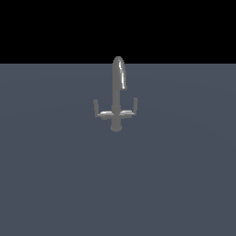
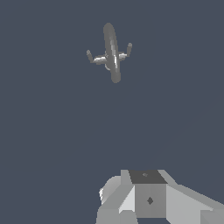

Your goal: Turn on the faucet by rotating a designated handle.

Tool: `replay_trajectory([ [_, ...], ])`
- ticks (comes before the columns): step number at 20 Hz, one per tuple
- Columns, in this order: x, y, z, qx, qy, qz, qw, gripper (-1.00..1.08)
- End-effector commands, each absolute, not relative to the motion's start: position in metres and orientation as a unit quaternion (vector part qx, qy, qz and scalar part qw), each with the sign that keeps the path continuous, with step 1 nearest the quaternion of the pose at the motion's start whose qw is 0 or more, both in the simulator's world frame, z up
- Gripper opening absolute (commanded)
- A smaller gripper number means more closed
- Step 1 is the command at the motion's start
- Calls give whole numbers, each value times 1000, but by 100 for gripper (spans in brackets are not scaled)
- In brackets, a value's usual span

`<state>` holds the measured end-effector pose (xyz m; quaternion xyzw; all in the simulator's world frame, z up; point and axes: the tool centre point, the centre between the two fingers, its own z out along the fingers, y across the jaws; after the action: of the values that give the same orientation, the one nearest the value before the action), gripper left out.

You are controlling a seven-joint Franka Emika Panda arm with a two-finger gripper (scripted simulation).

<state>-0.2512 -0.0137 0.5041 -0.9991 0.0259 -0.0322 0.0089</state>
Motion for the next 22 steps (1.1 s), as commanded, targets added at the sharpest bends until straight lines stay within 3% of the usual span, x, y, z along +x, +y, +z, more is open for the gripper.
replay_trajectory([
  [1,-251,-14,504,-999,26,-32,9,-100],
  [11,-235,-20,499,-999,36,-21,30,-100],
  [22,-180,-41,475,-992,68,16,103,-100],
])
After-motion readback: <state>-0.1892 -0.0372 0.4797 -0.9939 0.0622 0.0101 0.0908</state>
